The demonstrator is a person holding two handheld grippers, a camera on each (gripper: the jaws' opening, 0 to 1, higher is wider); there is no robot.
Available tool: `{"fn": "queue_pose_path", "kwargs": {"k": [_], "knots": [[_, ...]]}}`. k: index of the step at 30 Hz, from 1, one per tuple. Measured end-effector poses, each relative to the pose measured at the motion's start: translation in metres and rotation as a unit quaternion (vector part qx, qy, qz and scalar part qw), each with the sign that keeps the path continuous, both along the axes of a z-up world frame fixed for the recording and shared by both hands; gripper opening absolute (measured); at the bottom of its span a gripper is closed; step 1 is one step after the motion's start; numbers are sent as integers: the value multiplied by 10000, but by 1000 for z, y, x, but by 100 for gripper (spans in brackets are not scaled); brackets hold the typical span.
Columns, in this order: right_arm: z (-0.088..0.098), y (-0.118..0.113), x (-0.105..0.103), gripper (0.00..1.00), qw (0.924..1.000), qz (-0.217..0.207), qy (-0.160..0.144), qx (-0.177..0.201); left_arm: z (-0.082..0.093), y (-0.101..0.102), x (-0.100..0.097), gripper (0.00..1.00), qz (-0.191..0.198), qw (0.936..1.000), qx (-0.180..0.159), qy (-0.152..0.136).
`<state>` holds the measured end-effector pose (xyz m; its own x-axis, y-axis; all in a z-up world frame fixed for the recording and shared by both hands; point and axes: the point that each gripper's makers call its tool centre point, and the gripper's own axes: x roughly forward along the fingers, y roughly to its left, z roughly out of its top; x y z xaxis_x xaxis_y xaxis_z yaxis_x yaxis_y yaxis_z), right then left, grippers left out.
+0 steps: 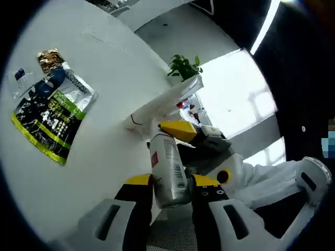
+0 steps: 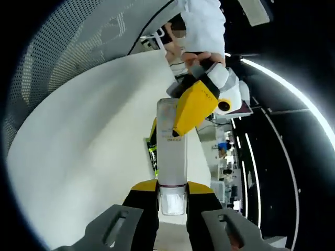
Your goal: Arrange the skincare products in the storage area until every visible bottle or jar stands upright without overlapping.
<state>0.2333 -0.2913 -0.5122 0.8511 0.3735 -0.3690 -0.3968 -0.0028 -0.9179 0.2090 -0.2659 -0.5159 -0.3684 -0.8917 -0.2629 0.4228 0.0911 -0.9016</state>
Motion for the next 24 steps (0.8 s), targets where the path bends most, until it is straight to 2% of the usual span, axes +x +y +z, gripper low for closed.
{"fn": "queue_pose_path", "kwargs": {"k": [3, 6, 9, 11, 15, 19, 24], "knots": [[12, 0, 0, 10, 9997, 93, -227, -92, 6, -1, -2, 25, -3, 9991, -162, 403], [21, -2, 1, 10, 9989, 150, -428, -152, 13, -3, -2, 25, 28, 9971, -408, 648], [32, -1, 1, 9, 9977, 211, -601, -219, 25, -3, -3, 25, 5, 9912, -777, 1075], [38, -2, 1, 9, 9973, 200, -667, -230, 29, -4, -4, 25, 41, 9878, -883, 1279], [44, -2, 0, 9, 9961, 268, -786, -287, 36, -6, -10, 25, 28, 9852, -1077, 1334], [52, 2, -4, 9, 9949, 378, -878, -314, 46, -4, -17, 23, -167, 9807, -1362, 1393], [52, 5, -3, 9, 9945, 418, -907, -316, 45, -2, -19, 28, -163, 9822, -1334, 1309]]}}
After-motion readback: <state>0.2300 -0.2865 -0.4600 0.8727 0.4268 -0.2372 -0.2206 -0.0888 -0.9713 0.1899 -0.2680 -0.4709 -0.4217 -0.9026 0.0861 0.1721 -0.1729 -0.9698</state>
